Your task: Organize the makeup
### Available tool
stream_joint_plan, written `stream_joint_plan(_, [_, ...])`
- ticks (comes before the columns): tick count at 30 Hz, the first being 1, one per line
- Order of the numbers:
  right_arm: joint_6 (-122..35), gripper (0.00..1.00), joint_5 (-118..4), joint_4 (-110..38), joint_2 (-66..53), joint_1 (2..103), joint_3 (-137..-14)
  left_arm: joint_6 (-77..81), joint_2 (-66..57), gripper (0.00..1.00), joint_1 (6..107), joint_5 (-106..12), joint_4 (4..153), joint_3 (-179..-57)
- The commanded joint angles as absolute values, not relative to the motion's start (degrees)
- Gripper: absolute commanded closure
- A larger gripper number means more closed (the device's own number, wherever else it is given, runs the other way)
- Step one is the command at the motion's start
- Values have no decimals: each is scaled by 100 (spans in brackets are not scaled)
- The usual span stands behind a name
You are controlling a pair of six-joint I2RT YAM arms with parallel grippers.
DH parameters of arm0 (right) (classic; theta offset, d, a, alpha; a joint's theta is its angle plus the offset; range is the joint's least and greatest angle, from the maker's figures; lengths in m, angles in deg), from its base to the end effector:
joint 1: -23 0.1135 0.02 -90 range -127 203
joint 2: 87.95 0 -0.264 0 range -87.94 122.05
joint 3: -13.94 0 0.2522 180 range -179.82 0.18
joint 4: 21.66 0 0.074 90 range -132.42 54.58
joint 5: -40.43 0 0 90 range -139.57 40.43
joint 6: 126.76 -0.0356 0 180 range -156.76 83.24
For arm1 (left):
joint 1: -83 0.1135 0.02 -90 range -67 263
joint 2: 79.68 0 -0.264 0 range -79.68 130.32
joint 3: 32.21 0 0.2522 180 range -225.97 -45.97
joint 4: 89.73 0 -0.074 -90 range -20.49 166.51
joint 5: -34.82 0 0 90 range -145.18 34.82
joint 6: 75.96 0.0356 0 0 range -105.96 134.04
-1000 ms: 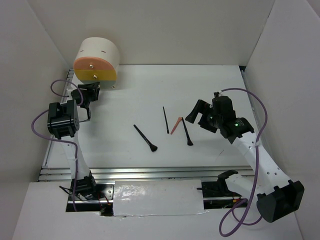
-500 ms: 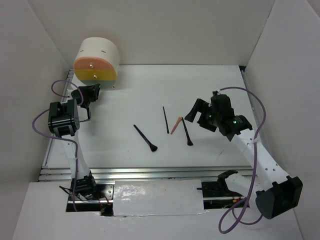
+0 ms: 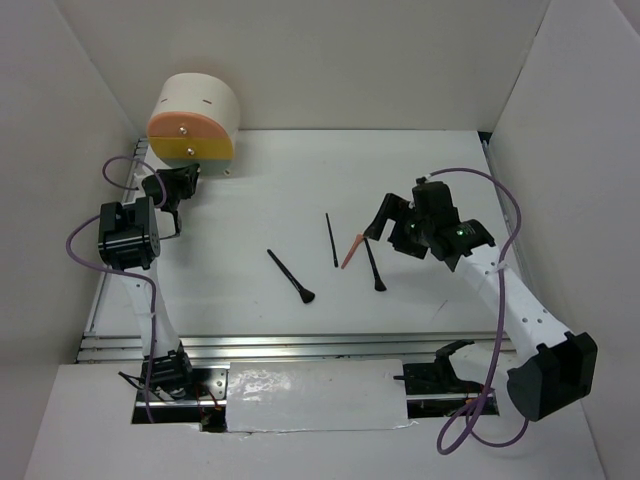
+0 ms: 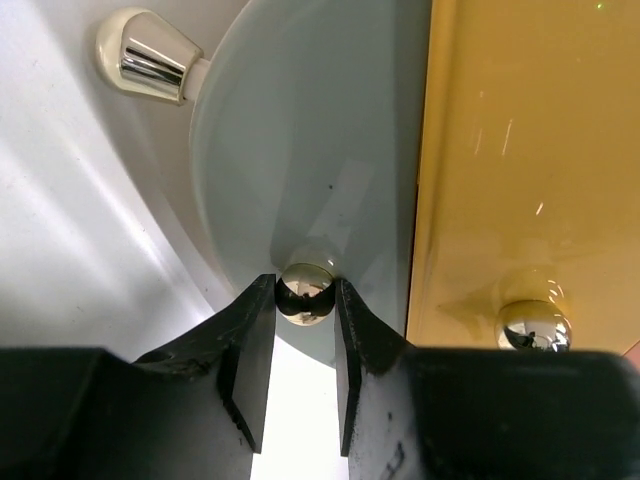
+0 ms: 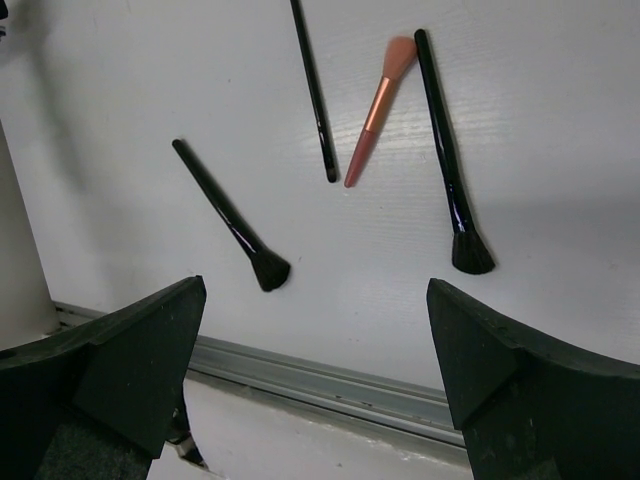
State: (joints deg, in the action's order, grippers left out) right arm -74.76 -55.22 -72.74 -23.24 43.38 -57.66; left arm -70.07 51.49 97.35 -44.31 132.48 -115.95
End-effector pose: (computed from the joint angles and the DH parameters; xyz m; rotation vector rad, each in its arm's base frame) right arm 0.2201 0.0855 0.3062 0.3210 2.4006 0.6033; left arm 0.4598 0.1107 0.1166 -1.2401 1.2723 -1.0621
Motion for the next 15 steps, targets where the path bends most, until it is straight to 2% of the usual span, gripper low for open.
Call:
stream_joint_plan(1, [-7376, 0, -5563, -7251, -2212, 4436, -6143, -6866, 5242, 68, 9768, -4428, 13470, -11690])
stream_joint_plan(6, [-7376, 0, -5572, -7234, -2124, 4471, -6205, -6848, 5075, 77, 9768, -4402, 13566, -11419])
stream_joint_plan(15, [-7403, 0, -5589, -7146, -2264, 4497, -6100, -6866, 4592, 79, 9786, -4349, 13909, -10558])
